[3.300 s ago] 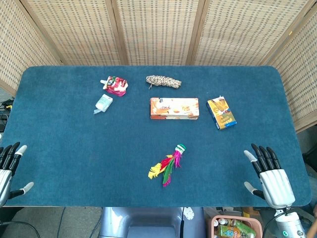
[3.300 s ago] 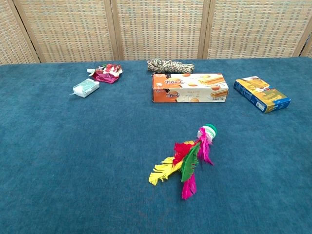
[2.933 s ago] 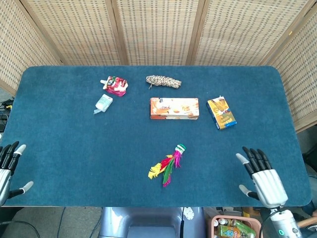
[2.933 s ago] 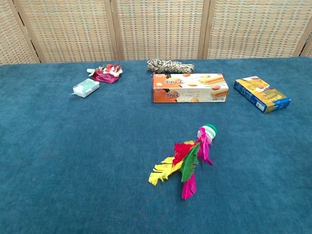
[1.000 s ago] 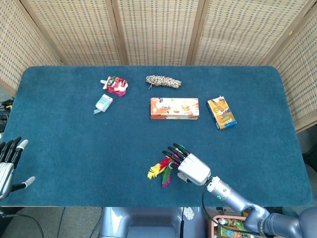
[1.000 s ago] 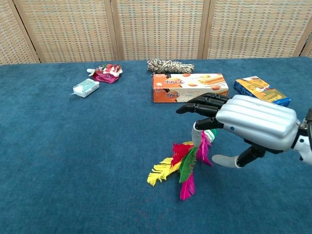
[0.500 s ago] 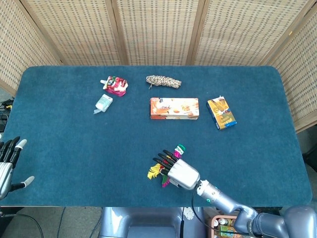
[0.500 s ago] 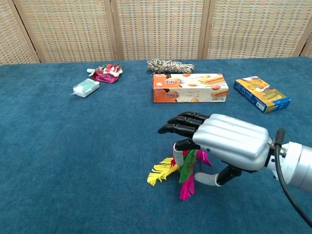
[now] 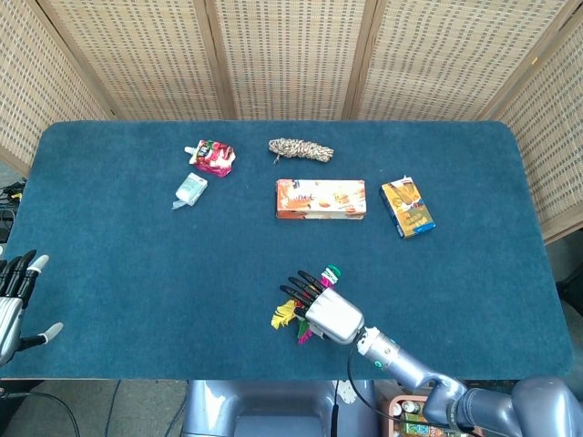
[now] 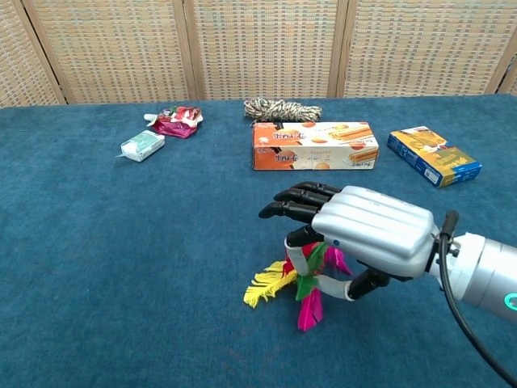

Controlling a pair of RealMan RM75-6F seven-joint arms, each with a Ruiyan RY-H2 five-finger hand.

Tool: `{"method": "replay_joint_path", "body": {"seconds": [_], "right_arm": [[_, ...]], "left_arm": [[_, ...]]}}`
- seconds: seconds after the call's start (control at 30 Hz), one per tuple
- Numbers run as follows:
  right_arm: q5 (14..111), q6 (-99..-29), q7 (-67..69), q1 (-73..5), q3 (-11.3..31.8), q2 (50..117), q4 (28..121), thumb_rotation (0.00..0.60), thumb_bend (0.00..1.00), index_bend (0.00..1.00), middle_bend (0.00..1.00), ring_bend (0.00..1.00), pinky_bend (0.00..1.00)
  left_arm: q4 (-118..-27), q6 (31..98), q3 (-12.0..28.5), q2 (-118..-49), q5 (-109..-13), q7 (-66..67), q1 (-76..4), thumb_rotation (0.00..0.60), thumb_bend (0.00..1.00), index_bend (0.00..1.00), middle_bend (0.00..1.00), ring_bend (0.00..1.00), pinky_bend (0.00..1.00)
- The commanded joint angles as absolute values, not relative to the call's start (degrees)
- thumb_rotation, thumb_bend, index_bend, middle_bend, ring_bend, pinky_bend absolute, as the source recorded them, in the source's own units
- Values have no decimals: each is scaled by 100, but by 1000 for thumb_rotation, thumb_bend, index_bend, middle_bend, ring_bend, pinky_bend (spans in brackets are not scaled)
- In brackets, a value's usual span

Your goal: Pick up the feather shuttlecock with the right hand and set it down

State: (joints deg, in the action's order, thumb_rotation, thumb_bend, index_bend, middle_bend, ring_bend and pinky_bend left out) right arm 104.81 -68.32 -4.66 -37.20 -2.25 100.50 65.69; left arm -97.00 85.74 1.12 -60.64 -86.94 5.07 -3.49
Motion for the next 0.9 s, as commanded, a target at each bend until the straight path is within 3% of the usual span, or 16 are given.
{"method": "replay_joint_path", "body": {"seconds": [0.03, 0.6, 0.9], "right_arm": [[10461, -6818, -463, -3738, -229, 10076, 6540, 600, 429, 531, 95, 0, 0], [10336, -6901, -396, -3834, -148, 10245, 6468, 600, 442, 647, 137, 0, 0], [9937, -6995, 155, -3891, 227, 10024, 7253, 600, 445, 659, 140, 0, 0]], "left_arm": [[-9701, 8570, 108, -6064, -8695, 507, -351, 600, 0, 0, 0, 0, 0], [-9708, 8566, 121, -6025, -8676, 426, -358, 600, 0, 0, 0, 0, 0], [-9720, 8565, 114, -6000, -8689, 387, -360, 600, 0, 0, 0, 0, 0]]}}
